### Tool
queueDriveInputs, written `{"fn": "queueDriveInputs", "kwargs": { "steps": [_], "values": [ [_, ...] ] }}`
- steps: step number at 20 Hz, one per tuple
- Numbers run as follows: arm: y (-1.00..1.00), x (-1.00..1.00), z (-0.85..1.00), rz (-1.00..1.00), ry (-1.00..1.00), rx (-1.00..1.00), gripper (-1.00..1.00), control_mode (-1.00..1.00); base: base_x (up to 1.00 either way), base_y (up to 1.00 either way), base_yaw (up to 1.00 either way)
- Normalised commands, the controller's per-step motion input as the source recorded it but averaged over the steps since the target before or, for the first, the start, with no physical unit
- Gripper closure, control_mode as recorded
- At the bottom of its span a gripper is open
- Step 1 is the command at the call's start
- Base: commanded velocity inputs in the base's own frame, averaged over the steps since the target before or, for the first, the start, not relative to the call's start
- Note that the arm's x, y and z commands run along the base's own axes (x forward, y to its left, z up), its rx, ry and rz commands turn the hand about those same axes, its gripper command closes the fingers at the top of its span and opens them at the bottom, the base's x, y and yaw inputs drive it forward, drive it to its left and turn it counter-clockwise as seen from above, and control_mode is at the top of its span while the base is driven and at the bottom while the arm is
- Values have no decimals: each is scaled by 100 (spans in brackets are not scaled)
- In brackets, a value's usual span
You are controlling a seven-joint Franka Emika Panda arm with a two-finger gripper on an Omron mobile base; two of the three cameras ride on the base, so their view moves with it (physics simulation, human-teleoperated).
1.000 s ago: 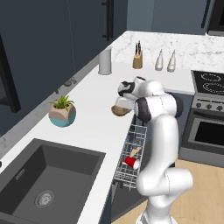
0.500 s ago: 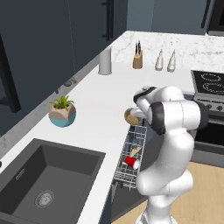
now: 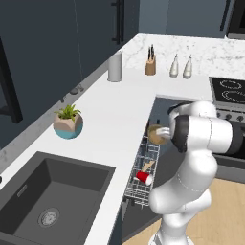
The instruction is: Pick up the cup and bowl from the counter, place them in the dishwasher, and close the dishwasher door.
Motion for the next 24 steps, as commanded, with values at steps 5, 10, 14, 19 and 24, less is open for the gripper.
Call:
{"fn": "queueDriveInputs", "kwargs": {
  "steps": [5,10,14,19,24],
  "values": [
    [-32,0,0,15,-1,3,100,-100,0,0,0],
    [0,0,3,29,0,-4,100,-100,0,0,0],
    [3,0,0,33,-5,-21,100,-100,0,0,0],
    [4,1,0,31,-19,-22,100,-100,0,0,0],
    [13,8,-14,14,-30,-14,100,-100,0,0,0]
  ]
}}
